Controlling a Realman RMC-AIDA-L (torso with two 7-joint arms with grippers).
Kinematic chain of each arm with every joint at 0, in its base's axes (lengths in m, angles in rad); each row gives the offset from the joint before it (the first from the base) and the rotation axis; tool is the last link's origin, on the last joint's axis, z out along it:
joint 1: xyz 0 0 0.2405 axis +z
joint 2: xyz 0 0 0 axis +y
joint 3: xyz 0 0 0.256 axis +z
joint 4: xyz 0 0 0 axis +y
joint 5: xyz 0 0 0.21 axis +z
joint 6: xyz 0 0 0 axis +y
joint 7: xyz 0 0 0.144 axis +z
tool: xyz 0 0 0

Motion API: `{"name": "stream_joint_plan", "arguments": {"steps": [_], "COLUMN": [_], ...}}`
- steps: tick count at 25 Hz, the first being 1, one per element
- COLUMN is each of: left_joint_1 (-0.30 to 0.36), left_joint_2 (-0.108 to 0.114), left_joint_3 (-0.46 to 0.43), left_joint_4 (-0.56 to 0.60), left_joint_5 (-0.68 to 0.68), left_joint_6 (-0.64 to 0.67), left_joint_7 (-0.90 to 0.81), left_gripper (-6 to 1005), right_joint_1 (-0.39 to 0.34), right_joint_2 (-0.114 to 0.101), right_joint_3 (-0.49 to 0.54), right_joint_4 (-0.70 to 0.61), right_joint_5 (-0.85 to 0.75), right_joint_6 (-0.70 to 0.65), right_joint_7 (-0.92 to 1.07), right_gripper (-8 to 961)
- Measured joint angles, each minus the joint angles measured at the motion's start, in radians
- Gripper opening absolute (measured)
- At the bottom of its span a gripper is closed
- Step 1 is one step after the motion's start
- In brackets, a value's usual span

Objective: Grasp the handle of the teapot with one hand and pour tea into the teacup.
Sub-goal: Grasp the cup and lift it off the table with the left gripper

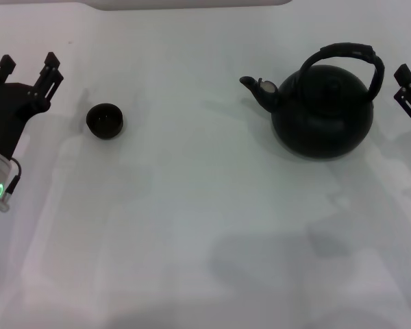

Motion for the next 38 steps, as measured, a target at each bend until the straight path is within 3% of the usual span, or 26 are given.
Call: {"name": "stream_joint_plan", "arguments": {"steps": [13, 20, 28, 38], "left_joint_1": [0.005, -0.031, -0.189, -0.409], "left_joint_2": [0.0, 0.016, 0.02, 0.02], "left_joint_3": [-0.005, 0.0, 0.001, 0.004], "left_joint_4": [0.019, 0.013, -0.288, -0.605], "left_joint_5": [-0.003, 0.03, 0.333, 0.737], "left_joint_6": [-0.002, -0.002, -0.033, -0.04], "left_joint_7": [-0.012, -0.124, -0.586, -0.882], "left_gripper": [838, 839, 838, 838], "right_joint_1": [0.001, 0.002, 0.008, 0.01], "right_joint_2": [0.0, 0.0, 0.0, 0.0], "right_joint_3": [0.0, -0.001, 0.0, 0.0], "right_joint_4": [0.004, 0.001, 0.001, 0.001], "right_joint_5": [0.0, -0.001, -0.001, -0.001], "right_joint_6": [0.001, 0.001, 0.003, 0.004], "right_joint_7": [0.004, 0.004, 0.002, 0.001], "right_gripper": [885, 884, 883, 883]}}
